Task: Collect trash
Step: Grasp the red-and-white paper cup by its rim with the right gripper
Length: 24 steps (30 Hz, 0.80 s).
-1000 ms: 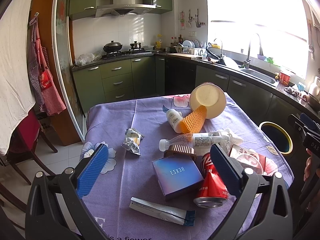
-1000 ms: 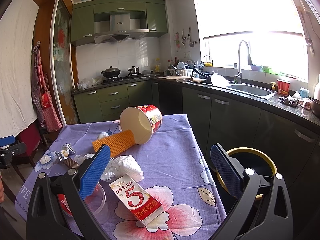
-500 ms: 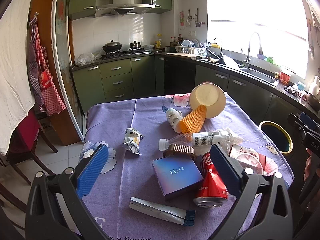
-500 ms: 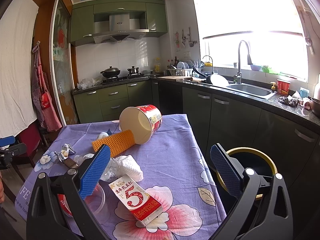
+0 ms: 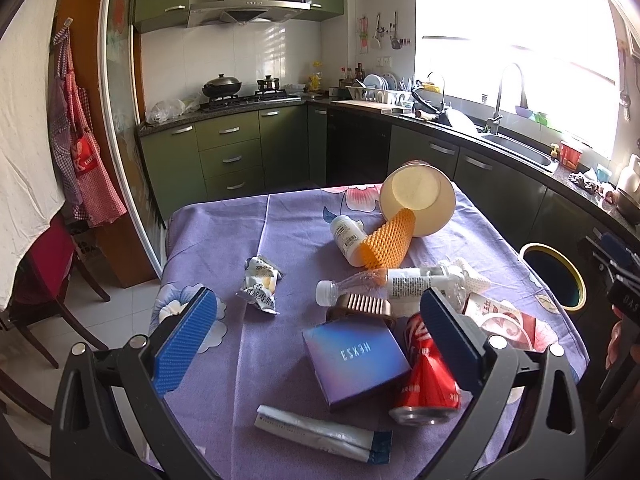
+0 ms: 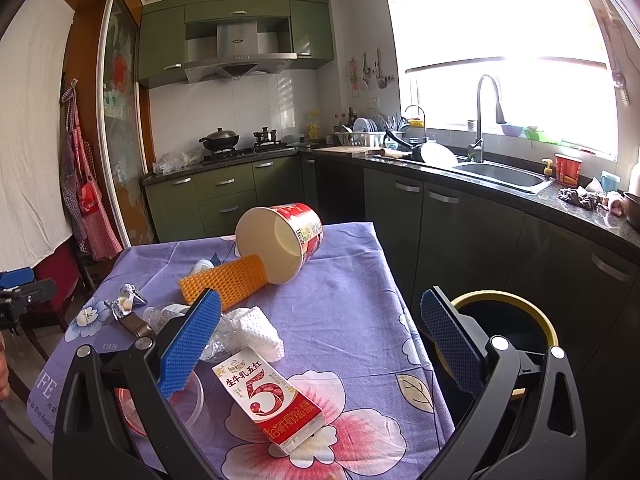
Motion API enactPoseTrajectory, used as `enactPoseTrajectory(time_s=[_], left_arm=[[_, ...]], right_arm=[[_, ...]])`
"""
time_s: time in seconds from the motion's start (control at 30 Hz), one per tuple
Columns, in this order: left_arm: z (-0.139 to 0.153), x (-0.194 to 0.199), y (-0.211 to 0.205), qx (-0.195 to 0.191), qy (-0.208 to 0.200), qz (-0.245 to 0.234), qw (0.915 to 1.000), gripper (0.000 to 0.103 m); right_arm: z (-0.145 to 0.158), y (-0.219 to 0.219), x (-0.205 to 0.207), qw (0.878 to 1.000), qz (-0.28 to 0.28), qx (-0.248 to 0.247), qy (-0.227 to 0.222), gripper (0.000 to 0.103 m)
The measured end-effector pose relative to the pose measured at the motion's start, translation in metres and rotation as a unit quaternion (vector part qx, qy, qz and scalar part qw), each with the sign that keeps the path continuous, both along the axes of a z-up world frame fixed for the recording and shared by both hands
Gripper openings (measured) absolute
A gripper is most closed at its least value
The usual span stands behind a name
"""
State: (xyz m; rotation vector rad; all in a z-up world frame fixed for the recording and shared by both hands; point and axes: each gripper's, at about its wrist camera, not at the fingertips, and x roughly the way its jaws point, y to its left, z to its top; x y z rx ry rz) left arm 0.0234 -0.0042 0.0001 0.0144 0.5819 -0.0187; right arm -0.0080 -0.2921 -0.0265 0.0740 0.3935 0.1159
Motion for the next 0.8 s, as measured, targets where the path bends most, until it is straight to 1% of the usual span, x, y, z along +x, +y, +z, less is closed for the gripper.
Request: enactPoseTrajectory(time_s=[0.13,0.2,0.3,0.4,0.43,0.47,0.53,0.57,0.63,0.7,0.8], left_arm=[[0.004,0.034,0.004,0.012,-0.003,0.004,0.9999,0.097],[0.007,0.055,0.009,0.011,-0.007,0.008,0.9999,0.097],[0.01,0.09,0.018,-0.01,-0.007,0.013,0.9998,0.097],[0.009,0.126,0.027,-0.038,-0.003,0.021,0.999,0.097],[0.008,0.136,0.028,-0.042,-0.002,0.025,0.9988,0.097],[0.006,0.147,0.029,-0.042,-0.003,0.033,0.9986,0.097],[0.0,0.166,0.03,-0.035,-0.009,0.053,0.9979,0.097],[-0.003,0.171,0.029,-0.031,-0.01,0.062,0.9976,0.097],[-0.011,0.178,0.028,-0.032,-0.011,0.071,0.9969,0.097],[-0.02,0.181,0.029,-0.029,-0.006,0.075,0.9968,0.097],[-0.029,0.184,0.026,-0.01,0.006,0.076,0.9971,0.097]], right_arm=[[-0.001,0.003,0.018,1.0,0.004,-0.003,0.001,0.099],[0.002,0.008,0.032,1.0,0.012,-0.012,-0.005,0.099],[0.006,0.016,0.063,0.999,0.043,-0.015,-0.002,0.099],[0.009,0.027,0.106,0.997,0.067,-0.022,0.021,0.099],[0.01,0.034,0.125,0.996,0.082,-0.032,0.028,0.097],[0.01,0.041,0.14,0.995,0.086,-0.045,0.033,0.091],[0.007,0.054,0.17,0.992,0.085,-0.08,0.046,0.083],[0.004,0.061,0.192,0.99,0.082,-0.1,0.056,0.079],[-0.003,0.069,0.218,0.987,0.074,-0.124,0.068,0.073],[-0.014,0.077,0.248,0.983,0.072,-0.146,0.084,0.072],[-0.03,0.088,0.278,0.979,0.063,-0.171,0.094,0.071]])
